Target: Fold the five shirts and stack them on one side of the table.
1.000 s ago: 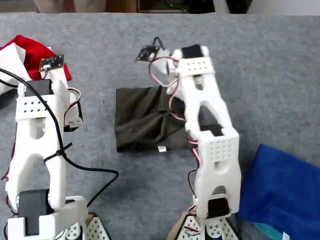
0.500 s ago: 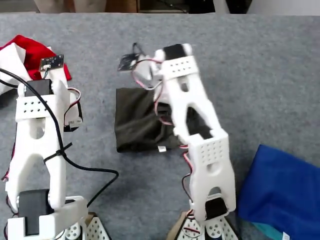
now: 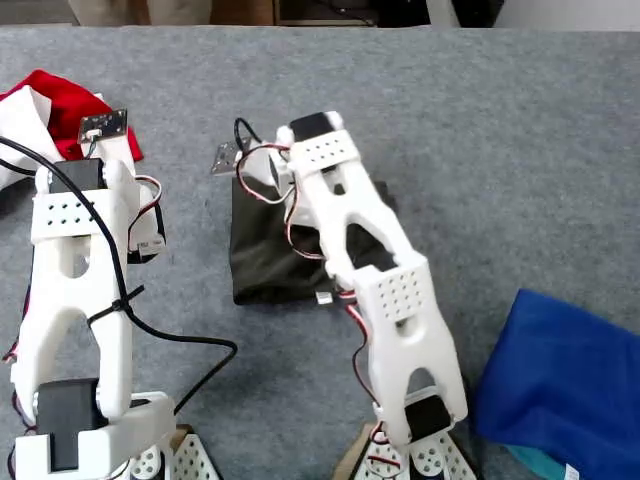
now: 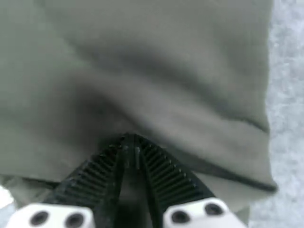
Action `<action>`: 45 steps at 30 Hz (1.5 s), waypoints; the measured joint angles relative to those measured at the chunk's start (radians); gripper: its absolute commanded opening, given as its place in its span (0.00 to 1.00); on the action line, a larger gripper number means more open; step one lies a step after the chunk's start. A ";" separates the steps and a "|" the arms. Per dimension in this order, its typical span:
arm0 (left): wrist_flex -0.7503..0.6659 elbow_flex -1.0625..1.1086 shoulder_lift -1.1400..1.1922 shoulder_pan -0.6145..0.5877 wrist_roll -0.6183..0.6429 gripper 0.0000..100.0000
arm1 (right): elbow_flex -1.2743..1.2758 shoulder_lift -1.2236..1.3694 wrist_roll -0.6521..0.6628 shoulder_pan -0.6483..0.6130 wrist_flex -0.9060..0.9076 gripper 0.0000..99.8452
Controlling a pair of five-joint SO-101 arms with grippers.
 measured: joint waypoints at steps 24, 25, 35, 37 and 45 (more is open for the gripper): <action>0.000 0.000 0.000 0.000 0.000 0.02 | -0.608 0.282 0.110 0.298 -0.147 0.01; 0.000 0.000 0.000 0.000 0.000 0.02 | -0.629 0.292 0.115 0.321 -0.161 0.01; 0.000 0.000 0.000 0.000 0.000 0.02 | -0.896 0.296 0.132 0.367 0.018 0.01; 0.000 0.000 0.000 0.000 0.000 0.02 | -0.907 0.293 0.132 0.331 0.097 0.01; 0.000 0.000 0.000 0.000 0.000 0.02 | -0.899 0.295 0.106 0.216 0.209 0.01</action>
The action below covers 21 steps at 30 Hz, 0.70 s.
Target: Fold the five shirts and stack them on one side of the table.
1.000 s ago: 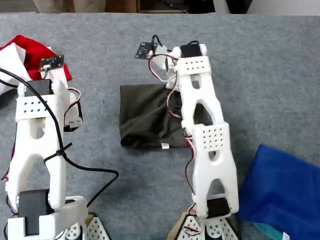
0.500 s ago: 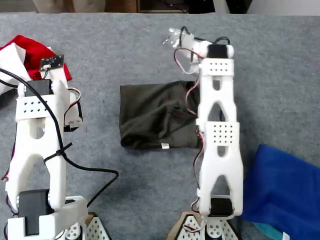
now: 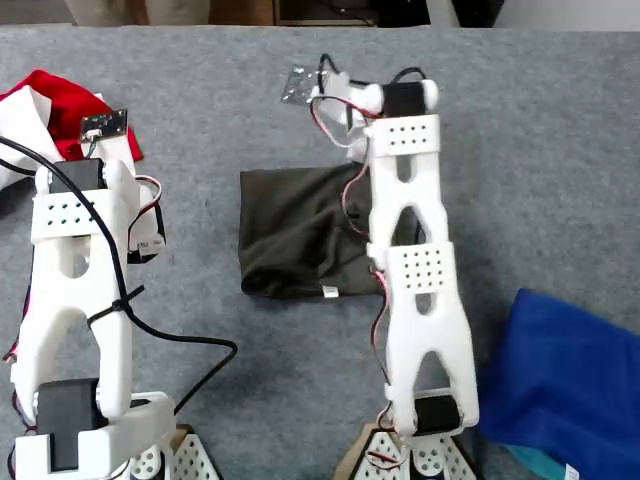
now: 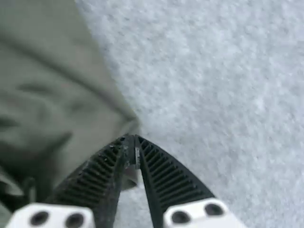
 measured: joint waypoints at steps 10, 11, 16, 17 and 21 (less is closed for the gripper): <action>0.000 0.071 -0.002 0.000 -0.049 0.02 | 0.400 -0.121 -0.121 -0.080 0.003 0.01; 0.000 0.077 -0.002 0.000 -0.049 0.02 | 0.459 -0.152 -0.124 -0.084 0.003 0.01; 0.000 0.078 -0.003 0.000 -0.049 0.02 | 0.684 -0.284 -0.124 -0.086 0.003 0.01; 0.000 0.078 -0.003 0.000 -0.049 0.02 | 0.720 -0.305 -0.124 -0.086 0.003 0.01; 0.000 0.078 -0.003 0.000 -0.049 0.02 | 0.862 -0.370 -0.124 -0.087 0.003 0.01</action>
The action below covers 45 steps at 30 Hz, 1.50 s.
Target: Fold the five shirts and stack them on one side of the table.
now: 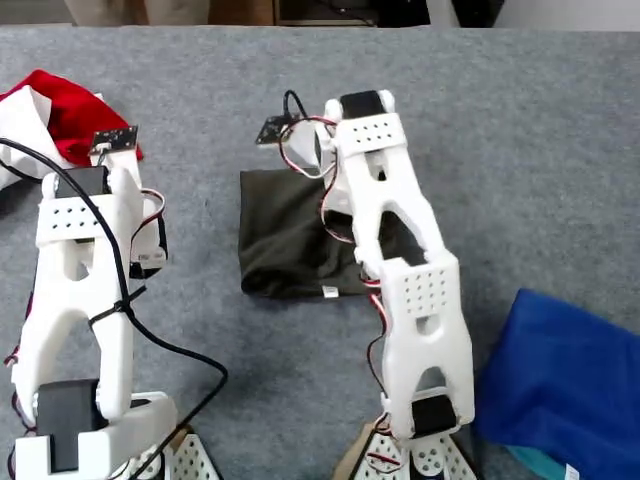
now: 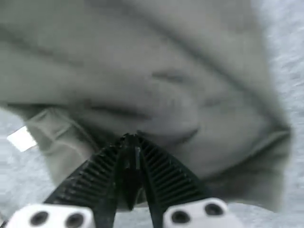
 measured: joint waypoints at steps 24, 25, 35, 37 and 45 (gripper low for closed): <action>0.000 0.000 0.000 0.000 0.000 0.02 | 0.721 -0.531 0.150 0.298 -0.201 0.01; 0.000 0.000 0.000 0.003 0.000 0.02 | 0.694 -0.559 0.150 0.298 -0.201 0.01; -0.052 -0.063 0.000 0.315 0.161 0.02 | 0.460 -0.589 -0.077 0.267 -0.324 0.01; -0.077 -0.063 0.015 0.417 0.192 0.02 | 0.451 -0.516 -0.137 0.238 -0.367 0.01; -0.216 -0.008 0.163 0.631 0.250 0.02 | 0.318 -0.290 -0.196 0.118 -0.396 0.01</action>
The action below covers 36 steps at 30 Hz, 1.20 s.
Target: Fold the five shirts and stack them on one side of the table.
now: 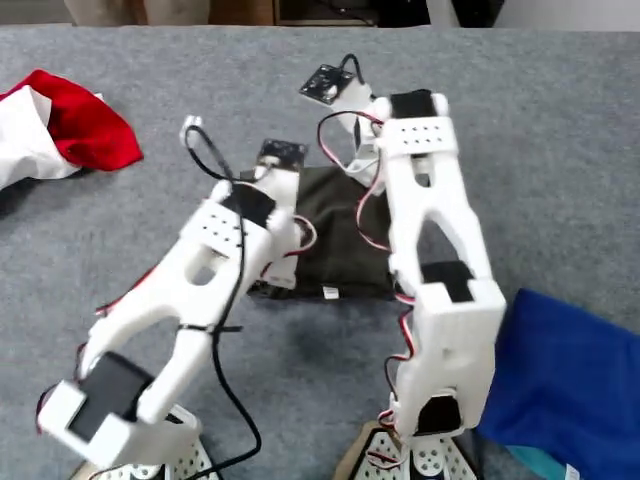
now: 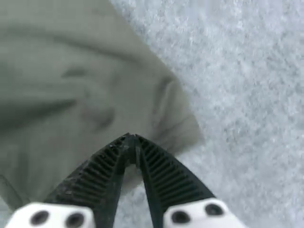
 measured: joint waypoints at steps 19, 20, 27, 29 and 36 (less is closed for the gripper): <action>-0.155 0.057 0.203 0.094 0.041 0.02 | -0.612 0.560 0.035 0.066 0.046 0.01; -0.158 0.058 0.203 0.094 0.041 0.02 | -0.646 0.574 0.035 0.066 0.068 0.01; -0.084 0.035 0.143 0.055 0.017 0.02 | -0.953 0.591 0.035 0.068 0.321 0.01; -0.038 -0.008 0.092 0.020 0.014 0.02 | -1.059 0.591 0.031 0.054 0.379 0.01; 0.055 -0.140 -0.069 -0.068 -0.017 0.02 | -1.100 0.482 -0.023 0.051 0.396 0.01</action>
